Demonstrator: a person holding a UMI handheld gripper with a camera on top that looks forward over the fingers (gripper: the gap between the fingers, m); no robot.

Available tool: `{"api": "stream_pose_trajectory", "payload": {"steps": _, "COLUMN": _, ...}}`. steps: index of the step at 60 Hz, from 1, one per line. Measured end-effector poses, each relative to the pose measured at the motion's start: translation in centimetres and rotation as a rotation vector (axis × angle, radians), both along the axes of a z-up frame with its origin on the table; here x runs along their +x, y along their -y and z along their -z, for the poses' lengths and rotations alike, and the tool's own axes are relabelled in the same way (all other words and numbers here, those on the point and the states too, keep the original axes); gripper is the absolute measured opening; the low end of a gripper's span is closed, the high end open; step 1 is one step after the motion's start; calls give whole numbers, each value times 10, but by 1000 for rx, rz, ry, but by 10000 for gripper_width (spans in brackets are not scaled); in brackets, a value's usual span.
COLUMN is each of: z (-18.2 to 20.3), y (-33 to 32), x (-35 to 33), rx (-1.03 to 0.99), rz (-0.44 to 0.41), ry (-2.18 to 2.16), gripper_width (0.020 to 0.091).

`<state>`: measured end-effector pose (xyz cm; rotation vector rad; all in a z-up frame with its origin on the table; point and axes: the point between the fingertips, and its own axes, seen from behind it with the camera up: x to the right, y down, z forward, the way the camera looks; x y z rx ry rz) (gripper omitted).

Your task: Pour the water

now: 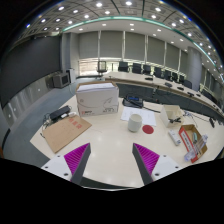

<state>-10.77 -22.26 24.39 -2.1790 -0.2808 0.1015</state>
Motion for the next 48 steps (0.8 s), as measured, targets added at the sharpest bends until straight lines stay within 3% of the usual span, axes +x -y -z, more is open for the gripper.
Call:
{"api": "stream_pose_trajectory", "payload": {"steps": 13, "z": 4, "y": 2, "x": 19, "rx": 22, "rz": -7, "ry": -6, "gripper_width": 863}}
{"api": "stream_pose_trajectory", "payload": {"steps": 22, "z": 17, "y": 7, "x": 61, "rx": 20, "rz": 39, "ry": -37, "gripper_width": 861}}
{"api": "stream_pose_trajectory", "payload": {"steps": 48, "z": 72, "y": 6, "x": 312, "rx": 77, "rz": 269, "ry": -16, "gripper_width": 863}}
